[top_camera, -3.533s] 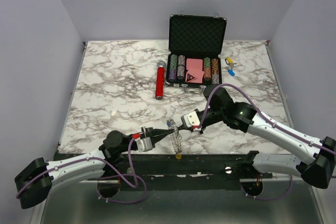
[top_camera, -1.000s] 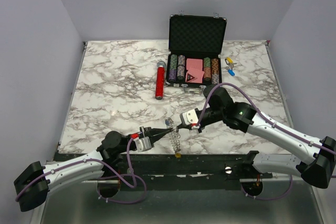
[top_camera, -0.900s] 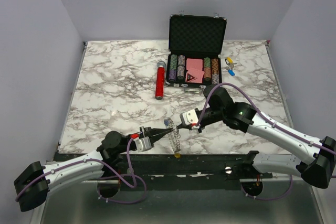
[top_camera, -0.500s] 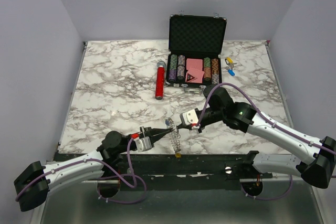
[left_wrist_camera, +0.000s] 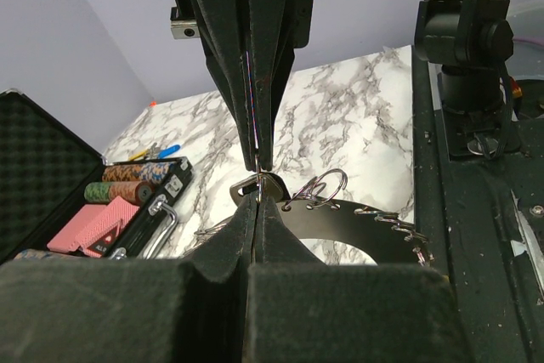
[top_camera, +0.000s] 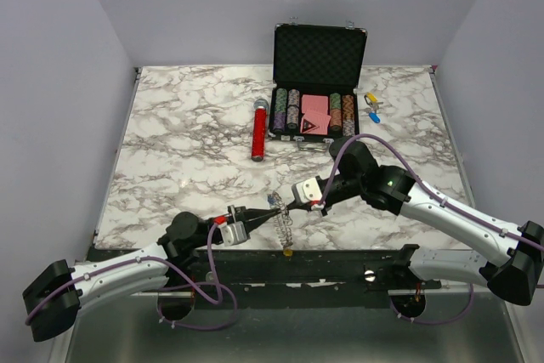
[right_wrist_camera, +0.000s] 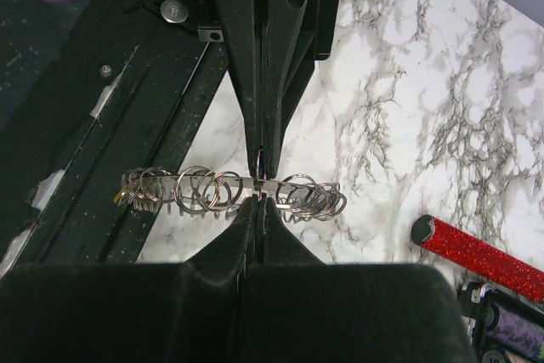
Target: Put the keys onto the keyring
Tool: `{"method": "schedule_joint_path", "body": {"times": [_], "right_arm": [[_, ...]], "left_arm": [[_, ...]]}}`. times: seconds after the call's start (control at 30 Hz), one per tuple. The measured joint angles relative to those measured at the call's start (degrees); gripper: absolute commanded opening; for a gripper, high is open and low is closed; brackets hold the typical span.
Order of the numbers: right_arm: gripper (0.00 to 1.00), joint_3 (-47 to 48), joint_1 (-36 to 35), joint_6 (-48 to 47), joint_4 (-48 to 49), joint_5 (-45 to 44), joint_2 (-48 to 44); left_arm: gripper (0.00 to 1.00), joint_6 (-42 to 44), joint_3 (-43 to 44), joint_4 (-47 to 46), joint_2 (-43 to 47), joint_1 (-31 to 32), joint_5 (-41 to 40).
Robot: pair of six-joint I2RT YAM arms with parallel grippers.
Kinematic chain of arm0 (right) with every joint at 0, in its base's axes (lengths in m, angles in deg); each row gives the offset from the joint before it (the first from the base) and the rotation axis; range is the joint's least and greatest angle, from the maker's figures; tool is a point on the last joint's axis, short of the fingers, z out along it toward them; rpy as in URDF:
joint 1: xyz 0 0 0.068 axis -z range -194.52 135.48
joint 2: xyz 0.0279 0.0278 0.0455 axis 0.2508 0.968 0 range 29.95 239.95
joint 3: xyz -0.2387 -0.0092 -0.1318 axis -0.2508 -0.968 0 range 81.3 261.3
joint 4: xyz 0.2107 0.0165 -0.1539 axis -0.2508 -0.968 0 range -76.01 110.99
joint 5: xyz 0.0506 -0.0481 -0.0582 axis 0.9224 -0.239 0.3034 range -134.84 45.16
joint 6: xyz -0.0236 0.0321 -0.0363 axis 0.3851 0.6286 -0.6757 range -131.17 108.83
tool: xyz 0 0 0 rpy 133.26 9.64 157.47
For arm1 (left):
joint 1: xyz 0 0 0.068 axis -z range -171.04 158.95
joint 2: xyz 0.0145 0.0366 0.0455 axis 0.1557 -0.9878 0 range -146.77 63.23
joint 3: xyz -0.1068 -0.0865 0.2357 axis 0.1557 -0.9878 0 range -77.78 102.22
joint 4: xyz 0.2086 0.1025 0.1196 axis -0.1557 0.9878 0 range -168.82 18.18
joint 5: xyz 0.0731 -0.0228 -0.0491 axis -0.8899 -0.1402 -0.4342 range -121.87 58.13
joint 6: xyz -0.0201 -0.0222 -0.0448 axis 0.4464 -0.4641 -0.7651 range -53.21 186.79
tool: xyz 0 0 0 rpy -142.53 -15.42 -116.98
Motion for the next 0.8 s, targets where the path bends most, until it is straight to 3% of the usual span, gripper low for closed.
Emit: {"method": "schedule_joint_path", "body": {"times": [0.8], "right_arm": [[0.0,0.0,0.0,0.0,0.0,0.1,0.0]], "left_arm": [[0.0,0.0,0.0,0.1,1.2,0.0,0.0]]}}
